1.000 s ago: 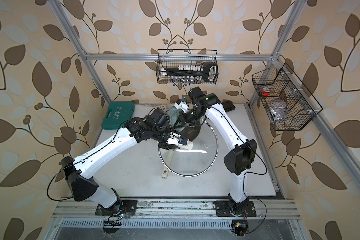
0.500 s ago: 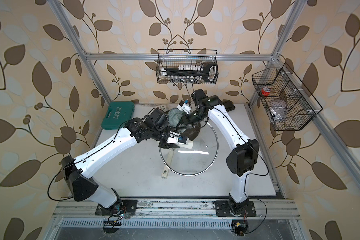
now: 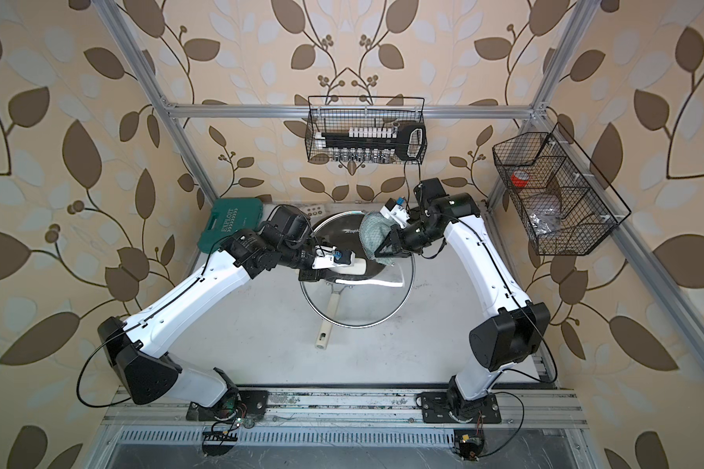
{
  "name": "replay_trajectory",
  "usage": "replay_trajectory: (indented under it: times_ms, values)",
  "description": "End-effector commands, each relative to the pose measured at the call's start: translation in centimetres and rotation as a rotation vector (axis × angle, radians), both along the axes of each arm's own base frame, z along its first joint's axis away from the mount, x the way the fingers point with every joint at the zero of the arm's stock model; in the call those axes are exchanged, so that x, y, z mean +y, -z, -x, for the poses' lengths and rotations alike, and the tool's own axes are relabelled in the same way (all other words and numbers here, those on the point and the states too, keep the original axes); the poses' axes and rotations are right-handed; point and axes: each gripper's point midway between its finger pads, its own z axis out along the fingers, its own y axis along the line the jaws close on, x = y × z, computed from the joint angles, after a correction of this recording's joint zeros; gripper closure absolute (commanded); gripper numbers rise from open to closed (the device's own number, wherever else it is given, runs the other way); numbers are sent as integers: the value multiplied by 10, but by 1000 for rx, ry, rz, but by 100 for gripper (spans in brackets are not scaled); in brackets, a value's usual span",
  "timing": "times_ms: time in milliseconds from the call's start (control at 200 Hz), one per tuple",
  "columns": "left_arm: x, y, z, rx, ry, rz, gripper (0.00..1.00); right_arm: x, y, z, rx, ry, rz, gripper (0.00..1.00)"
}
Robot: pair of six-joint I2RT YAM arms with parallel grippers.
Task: Wipe the pot lid with a cloth
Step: Wipe the pot lid.
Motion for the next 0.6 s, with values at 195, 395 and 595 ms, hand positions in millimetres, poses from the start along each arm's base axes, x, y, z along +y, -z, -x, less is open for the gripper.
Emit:
replay_trajectory:
  times_ms: [195,395,595]
  values:
    - [-24,-92,10,-198,76,272,100,49,-6,-29,-23,-64,-20,100]
    - [-32,-95,7,-187,54,304,100,92,2,-55,-10,-98,-48,100]
    - [-28,-98,-14,-163,-99,323,100,112,5,-71,6,-95,-86,100]
